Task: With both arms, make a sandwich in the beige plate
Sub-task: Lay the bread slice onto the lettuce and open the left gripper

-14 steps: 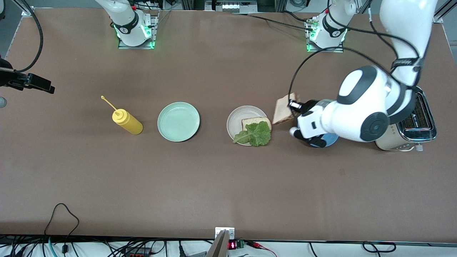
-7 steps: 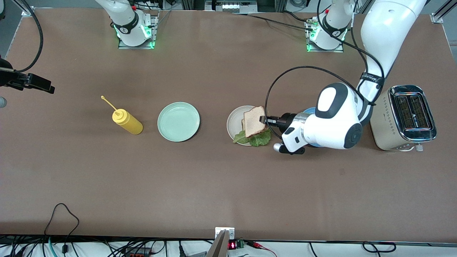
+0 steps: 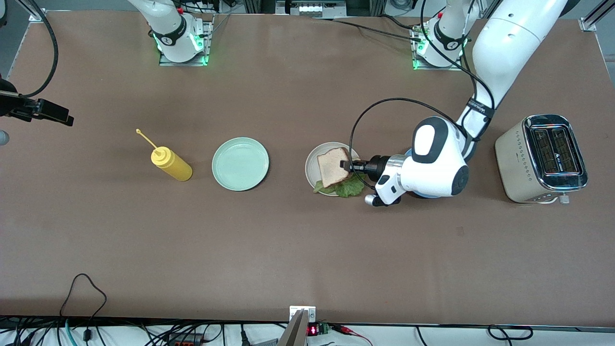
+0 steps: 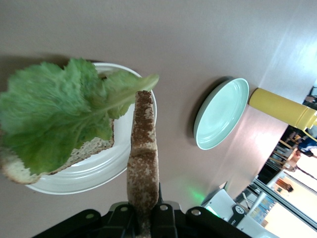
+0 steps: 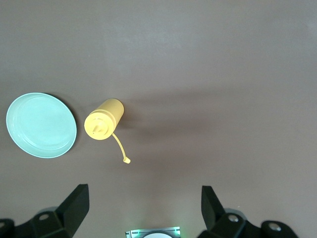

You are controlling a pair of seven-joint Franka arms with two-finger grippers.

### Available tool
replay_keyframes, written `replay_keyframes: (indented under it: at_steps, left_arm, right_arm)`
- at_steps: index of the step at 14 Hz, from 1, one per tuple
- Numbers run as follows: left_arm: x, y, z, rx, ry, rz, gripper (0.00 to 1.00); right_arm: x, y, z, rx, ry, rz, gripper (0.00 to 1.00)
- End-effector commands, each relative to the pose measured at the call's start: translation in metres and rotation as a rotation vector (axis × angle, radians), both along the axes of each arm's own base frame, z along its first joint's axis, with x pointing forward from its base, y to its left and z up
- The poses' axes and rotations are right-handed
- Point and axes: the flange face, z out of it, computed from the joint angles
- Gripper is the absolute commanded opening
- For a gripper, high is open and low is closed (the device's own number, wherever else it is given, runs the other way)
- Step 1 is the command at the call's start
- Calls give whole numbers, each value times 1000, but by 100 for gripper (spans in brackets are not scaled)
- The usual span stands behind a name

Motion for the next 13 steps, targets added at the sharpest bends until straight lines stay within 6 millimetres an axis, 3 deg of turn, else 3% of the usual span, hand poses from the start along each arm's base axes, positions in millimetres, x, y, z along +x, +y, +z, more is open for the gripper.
replay_keyframes:
  at_steps: [1, 8, 13]
  left_arm:
    - [-7, 1, -1, -31, -12, 3, 0]
    - [-12, 2, -22, -75, -61, -80, 0]
    - [-9, 25, -36, -125, -135, -146, 0]
  right_arm:
    - [-5, 0, 2, -3, 4, 4, 100]
    - [-5, -2, 2, -3, 4, 1, 100]
    - [-5, -2, 2, -3, 4, 1, 100]
